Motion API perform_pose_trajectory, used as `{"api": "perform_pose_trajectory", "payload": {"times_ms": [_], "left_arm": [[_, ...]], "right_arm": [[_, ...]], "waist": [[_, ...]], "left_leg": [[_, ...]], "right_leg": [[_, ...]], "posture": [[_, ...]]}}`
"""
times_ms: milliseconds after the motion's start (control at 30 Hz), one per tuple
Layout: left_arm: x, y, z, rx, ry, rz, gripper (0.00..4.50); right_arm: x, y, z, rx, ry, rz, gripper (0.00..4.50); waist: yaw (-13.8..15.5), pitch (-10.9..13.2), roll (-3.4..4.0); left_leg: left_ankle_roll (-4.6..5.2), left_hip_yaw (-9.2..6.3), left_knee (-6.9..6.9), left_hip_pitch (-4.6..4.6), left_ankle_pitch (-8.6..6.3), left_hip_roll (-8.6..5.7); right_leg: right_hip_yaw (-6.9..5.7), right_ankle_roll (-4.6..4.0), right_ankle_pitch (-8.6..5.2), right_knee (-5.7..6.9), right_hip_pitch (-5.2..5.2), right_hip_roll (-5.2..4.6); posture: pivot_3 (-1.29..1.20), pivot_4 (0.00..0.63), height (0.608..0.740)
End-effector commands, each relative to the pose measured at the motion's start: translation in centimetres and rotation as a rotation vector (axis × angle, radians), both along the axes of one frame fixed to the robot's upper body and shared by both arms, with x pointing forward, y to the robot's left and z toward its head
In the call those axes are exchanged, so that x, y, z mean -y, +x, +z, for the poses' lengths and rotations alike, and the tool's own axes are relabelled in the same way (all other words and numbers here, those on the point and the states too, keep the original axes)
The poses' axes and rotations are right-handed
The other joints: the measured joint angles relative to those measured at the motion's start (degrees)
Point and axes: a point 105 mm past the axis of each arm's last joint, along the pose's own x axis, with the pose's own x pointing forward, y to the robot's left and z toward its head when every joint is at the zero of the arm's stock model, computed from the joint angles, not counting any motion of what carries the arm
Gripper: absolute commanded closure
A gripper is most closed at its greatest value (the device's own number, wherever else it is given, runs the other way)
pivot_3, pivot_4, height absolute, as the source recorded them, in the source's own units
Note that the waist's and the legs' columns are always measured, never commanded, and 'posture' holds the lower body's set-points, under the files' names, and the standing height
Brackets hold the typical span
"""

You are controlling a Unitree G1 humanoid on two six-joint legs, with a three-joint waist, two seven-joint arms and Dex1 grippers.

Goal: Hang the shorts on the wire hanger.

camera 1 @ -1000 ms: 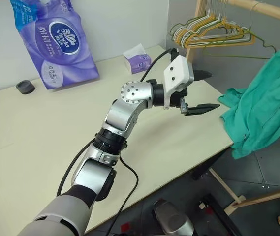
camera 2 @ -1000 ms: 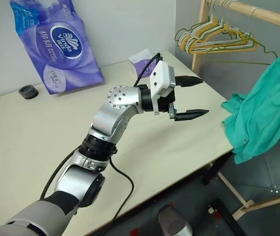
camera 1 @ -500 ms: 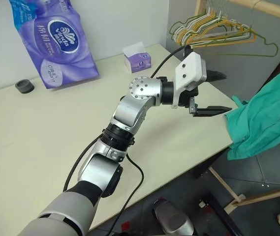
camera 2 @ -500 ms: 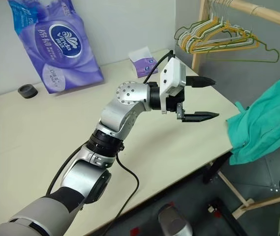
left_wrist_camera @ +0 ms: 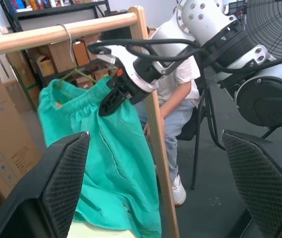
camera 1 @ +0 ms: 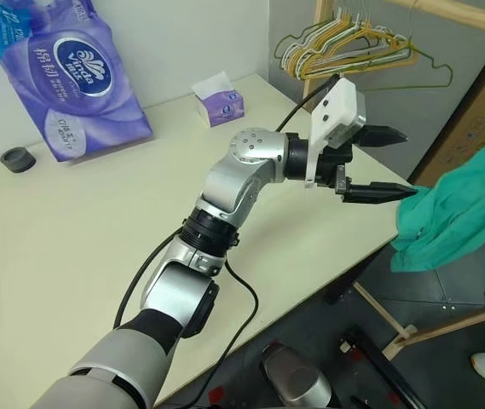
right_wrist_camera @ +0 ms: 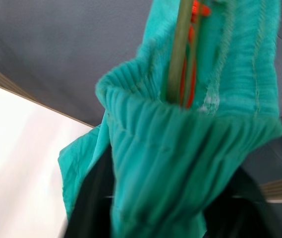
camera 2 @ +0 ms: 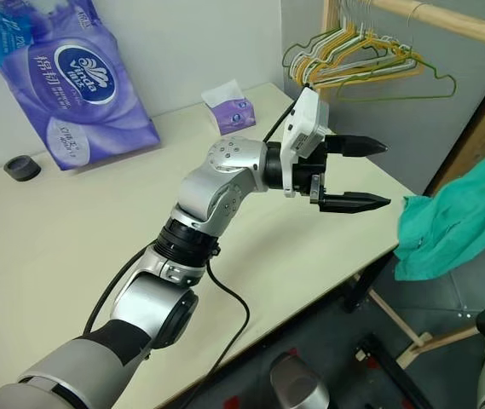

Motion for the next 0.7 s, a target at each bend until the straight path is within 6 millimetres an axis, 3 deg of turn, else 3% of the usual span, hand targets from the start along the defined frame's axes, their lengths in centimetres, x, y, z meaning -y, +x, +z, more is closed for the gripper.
{"api": "perform_pose_trajectory", "payload": {"times_ms": [33,167,200,400,567,667,700], "left_arm": [[-0.1,-0.2,1.6,0.034,-0.034,-0.005,0.0],[0.0,-0.1,1.4,0.055,-0.027,0.002,0.0],[-0.1,-0.1,1.4,0.056,-0.025,0.003,0.0],[-0.4,0.6,1.0,0.065,-0.019,0.036,0.0],[-1.5,1.6,0.8,0.044,-0.022,0.096,0.0],[-2.2,2.1,0.7,0.033,-0.023,0.135,0.0],[-2.8,2.4,0.6,0.028,-0.023,0.165,0.0]], "right_arm": [[-0.2,-0.4,1.7,0.075,-0.024,-0.009,1.5],[0.0,-1.0,3.6,0.134,-0.066,-0.086,0.14],[0.1,-1.3,4.3,0.147,-0.085,-0.127,0.06],[-2.0,-1.6,9.4,0.283,-0.219,-0.199,0.06],[-5.6,-0.5,13.9,0.468,-0.467,-0.075,0.06],[-7.6,0.6,14.6,0.545,-0.565,0.018,0.06],[-9.0,1.5,14.0,0.568,-0.574,0.089,0.06]], "waist": [[-0.4,0.0,-0.01],[-0.6,0.0,0.02],[-0.7,0.0,0.04],[-1.1,0.1,0.1],[-1.1,0.1,0.1],[-1.1,0.1,0.1],[-0.8,0.0,0.07]], "left_leg": [[0.0,0.0,0.0,0.0,0.0,0.0],[-0.01,0.0,0.0,-0.01,-0.01,0.0],[-0.01,0.0,0.0,-0.01,-0.01,0.0],[-0.02,0.01,-0.07,0.01,-0.01,0.02],[-0.02,0.07,-0.07,0.01,-0.01,0.01],[-0.02,0.09,-0.07,0.04,-0.02,0.02],[-0.02,0.07,-0.07,0.03,-0.01,0.02]], "right_leg": [[0.01,0.0,0.0,0.0,0.0,0.0],[0.01,0.02,-0.01,0.0,0.0,0.0],[0.01,0.02,-0.01,0.0,-0.01,-0.01],[0.07,0.02,-0.01,0.0,-0.07,0.02],[0.11,0.03,-0.01,0.0,-0.07,0.0],[0.13,0.04,0.0,0.0,-0.07,0.0],[0.11,0.04,0.0,0.0,-0.07,0.01]], "posture": [[-0.6,0.142,0.74],[-0.6,0.136,0.74],[-0.6,0.136,0.74],[-0.61,0.134,0.74],[-0.58,0.127,0.74],[-0.53,0.117,0.74],[-0.53,0.117,0.74]]}}
